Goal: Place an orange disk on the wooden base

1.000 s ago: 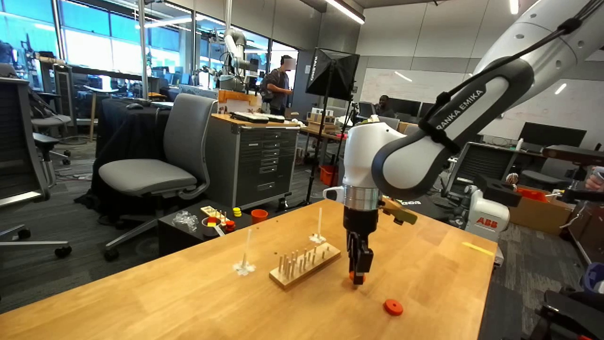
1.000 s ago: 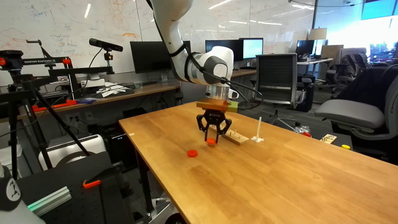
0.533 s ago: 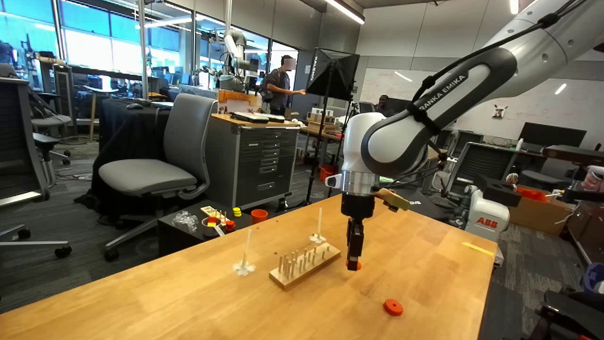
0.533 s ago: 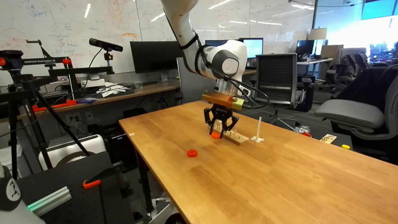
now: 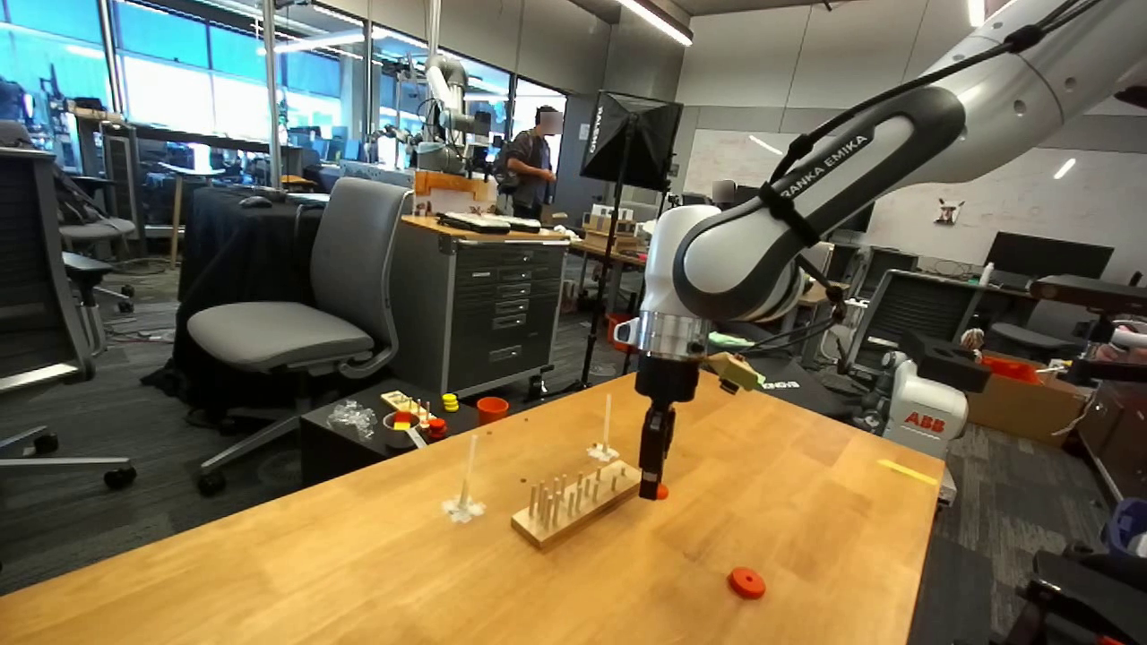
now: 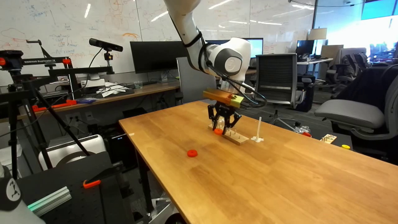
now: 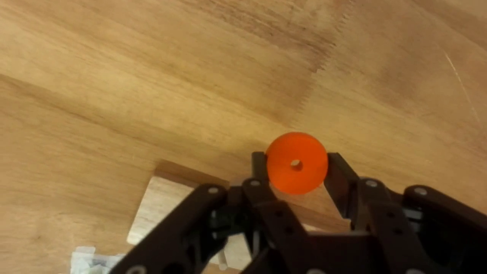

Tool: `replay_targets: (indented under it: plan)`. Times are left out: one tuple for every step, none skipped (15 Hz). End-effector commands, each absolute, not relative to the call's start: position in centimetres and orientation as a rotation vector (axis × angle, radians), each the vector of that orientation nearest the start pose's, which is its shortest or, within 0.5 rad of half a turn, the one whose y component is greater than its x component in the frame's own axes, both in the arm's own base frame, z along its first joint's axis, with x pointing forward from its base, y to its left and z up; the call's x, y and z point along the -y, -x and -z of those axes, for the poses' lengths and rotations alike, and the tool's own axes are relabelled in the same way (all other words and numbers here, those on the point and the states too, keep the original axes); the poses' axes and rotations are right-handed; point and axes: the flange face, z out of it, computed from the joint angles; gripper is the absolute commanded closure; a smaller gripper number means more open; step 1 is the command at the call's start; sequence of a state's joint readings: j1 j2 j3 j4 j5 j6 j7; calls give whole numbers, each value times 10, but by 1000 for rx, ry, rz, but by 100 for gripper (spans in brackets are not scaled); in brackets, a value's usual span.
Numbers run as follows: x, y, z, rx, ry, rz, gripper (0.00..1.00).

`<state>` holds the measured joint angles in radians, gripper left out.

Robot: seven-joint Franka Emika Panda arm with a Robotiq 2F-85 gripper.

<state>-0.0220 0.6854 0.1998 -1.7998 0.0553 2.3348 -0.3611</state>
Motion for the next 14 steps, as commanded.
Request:
replay_targets:
  plan:
    - [-105, -646, -165, 552, 2878, -187, 82]
    - [-103, -649, -166, 528, 2881, -183, 82]
    - [-102, -652, -167, 508, 2882, -178, 82]
    - [-101, -653, -166, 499, 2880, -187, 82]
    - [-101, -655, -165, 483, 2885, -179, 82]
    - [-102, -657, -164, 471, 2887, -176, 82]
    - [-102, -659, -163, 461, 2889, -176, 82]
    - [-102, -660, -163, 452, 2889, -177, 82]
    - [-101, -662, -162, 440, 2891, -175, 82]
    - [-101, -663, -161, 429, 2892, -172, 82]
    - [-100, -666, -161, 414, 2895, -168, 82]
    - [-99, -667, -161, 403, 2895, -165, 82]
    - [-99, -669, -161, 395, 2895, -162, 82]
    - [-98, -671, -162, 384, 2896, -156, 82]
